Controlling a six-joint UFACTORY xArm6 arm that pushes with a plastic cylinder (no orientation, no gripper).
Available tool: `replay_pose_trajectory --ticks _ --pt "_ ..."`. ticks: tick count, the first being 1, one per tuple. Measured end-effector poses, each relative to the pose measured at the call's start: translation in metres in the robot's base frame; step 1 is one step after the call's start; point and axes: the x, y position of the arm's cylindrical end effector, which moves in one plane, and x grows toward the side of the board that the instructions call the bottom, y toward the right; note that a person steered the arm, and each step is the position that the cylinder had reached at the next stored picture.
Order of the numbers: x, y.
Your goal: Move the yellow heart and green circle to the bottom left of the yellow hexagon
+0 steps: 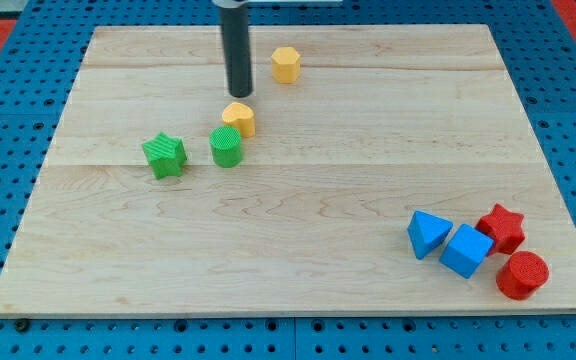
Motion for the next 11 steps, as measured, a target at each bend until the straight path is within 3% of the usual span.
replay_pose_trajectory --ticks 1,2,3,4,5,8,10,11 --pt "-0.043 0.035" --pt "-0.052 0.145" --pt "-0.056 0.208" --pt "-0.024 0.214" --pt "-0.030 0.245" --pt "-0.024 0.234" --pt "0.078 0.220" --pt "0.116 0.175"
